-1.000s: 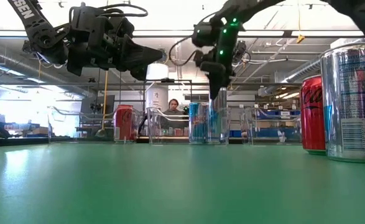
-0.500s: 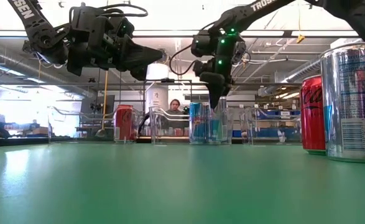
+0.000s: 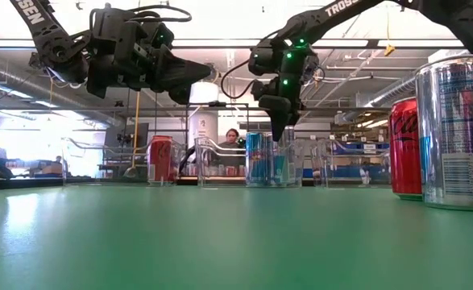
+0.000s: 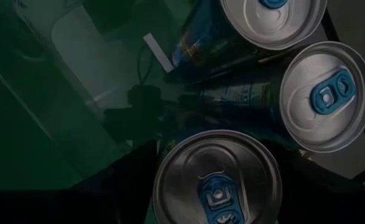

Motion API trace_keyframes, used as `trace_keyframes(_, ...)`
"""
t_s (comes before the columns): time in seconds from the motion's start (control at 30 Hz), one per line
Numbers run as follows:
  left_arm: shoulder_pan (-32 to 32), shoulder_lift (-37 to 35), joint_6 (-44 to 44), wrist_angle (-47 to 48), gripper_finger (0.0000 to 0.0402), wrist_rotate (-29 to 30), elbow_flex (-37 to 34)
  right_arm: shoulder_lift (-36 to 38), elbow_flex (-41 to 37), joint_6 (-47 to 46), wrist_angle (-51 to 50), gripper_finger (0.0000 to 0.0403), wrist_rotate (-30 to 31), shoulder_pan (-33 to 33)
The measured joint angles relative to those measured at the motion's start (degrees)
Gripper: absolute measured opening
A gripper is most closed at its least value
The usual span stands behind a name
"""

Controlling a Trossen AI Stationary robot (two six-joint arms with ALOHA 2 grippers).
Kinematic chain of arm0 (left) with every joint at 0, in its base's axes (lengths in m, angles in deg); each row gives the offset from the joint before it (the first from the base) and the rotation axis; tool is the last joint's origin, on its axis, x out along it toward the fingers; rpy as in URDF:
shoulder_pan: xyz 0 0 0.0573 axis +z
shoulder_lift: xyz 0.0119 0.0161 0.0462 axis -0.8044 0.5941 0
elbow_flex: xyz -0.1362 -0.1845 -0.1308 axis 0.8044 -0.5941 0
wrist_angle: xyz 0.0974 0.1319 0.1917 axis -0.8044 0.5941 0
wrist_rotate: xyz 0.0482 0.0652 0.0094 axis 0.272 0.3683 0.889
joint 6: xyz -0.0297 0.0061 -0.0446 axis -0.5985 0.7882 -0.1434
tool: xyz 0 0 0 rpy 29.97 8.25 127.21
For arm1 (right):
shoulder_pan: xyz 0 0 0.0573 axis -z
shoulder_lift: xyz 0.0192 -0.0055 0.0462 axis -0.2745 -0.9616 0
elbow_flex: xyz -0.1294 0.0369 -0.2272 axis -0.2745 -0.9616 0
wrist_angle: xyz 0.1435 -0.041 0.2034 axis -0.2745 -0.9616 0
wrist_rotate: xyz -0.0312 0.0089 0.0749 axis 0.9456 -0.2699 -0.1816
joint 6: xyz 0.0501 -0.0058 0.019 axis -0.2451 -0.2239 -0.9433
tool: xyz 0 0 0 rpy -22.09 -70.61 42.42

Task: Sort soda cans
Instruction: Put the blue soda can into the transparent middle bin

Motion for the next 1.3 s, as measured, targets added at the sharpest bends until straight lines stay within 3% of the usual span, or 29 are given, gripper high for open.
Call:
trace_keyframes(0.2,0.0,0.0,0.0,0.2,0.0005,0.0,0.0,0.0,0.0,0.0,0.2,0.0270,0.4,0.0)
trace_keyframes(0.6,0.0,0.0,-0.1,0.5,0.0005,0.0,0.0,0.0,0.0,0.9,0.3,0.0348,1.3,0.0)
trace_keyframes(0.7,0.0,0.0,-0.1,0.5,0.0005,0.0,0.0,0.0,0.1,1.4,-0.1,0.0351,3.4,-0.1)
trace_keyframes(1.03,0.0,0.0,-0.1,0.4,0.0005,0.0,0.0,0.1,6.6,3.4,-8.1,0.0352,2.2,-2.8)
trace_keyframes(1.3,0.0,0.0,-0.1,0.4,0.0005,0.0,0.0,0.5,11.0,1.9,-20.4,0.0345,-3.3,-12.4)
